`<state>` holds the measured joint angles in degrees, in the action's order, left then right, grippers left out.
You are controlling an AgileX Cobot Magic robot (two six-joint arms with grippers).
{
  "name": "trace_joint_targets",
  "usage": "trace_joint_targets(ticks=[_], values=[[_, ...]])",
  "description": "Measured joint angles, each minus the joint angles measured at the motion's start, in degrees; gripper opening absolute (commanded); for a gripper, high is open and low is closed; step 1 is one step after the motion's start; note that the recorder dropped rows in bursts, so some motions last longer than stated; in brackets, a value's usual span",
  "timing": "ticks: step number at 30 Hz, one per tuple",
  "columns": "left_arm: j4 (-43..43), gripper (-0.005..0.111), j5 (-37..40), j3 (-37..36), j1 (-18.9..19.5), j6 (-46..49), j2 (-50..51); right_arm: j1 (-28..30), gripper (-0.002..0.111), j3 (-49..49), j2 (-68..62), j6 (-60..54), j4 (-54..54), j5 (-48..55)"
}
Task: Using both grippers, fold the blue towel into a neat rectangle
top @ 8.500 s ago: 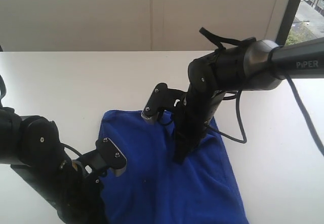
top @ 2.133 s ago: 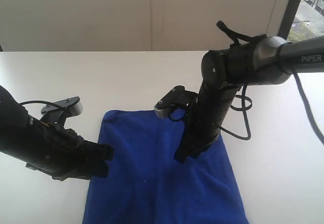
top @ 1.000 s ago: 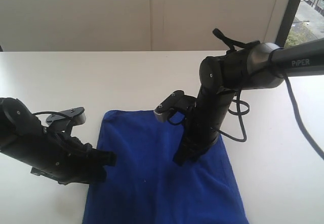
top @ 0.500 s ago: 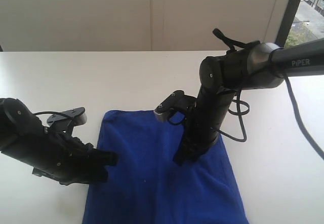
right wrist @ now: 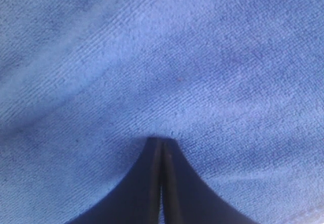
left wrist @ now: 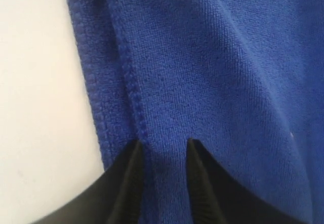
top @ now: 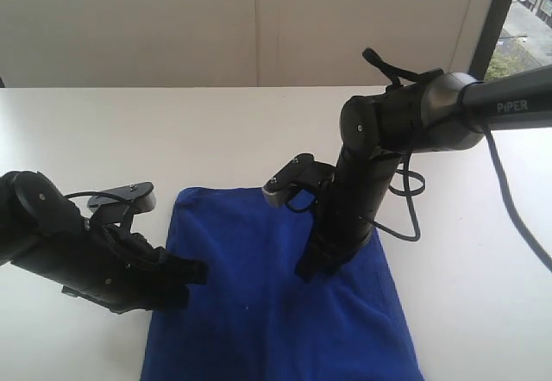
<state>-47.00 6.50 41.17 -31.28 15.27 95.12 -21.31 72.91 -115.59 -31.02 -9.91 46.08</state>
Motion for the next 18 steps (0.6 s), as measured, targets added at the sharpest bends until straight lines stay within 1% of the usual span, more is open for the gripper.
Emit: trace_joint_targets(ticks=[3,4,14,15,17,18], values=[[-0.59,0.012,-0.22,0.00,0.00,0.00,0.00,0.00,0.000,0.00,0.00,0.00,0.00,0.00],[-0.93,0.011,-0.45,0.00,0.00,0.00,0.00,0.00,0.000,0.00,0.00,0.00,0.00,0.00],[-1.25,0.010,-0.99,0.00,0.00,0.00,0.00,0.00,0.000,0.00,0.00,0.00,0.00,0.00],[-1.25,0.008,-1.09,0.00,0.00,0.00,0.00,0.00,0.000,0.00,0.00,0.00,0.00,0.00],[-1.25,0.000,-1.14,0.00,0.00,0.00,0.00,0.00,0.000,0.00,0.00,0.00,0.00,0.00],[-1.25,0.000,-1.23,0.00,0.00,0.00,0.00,0.00,0.000,0.00,0.00,0.00,0.00,0.00]])
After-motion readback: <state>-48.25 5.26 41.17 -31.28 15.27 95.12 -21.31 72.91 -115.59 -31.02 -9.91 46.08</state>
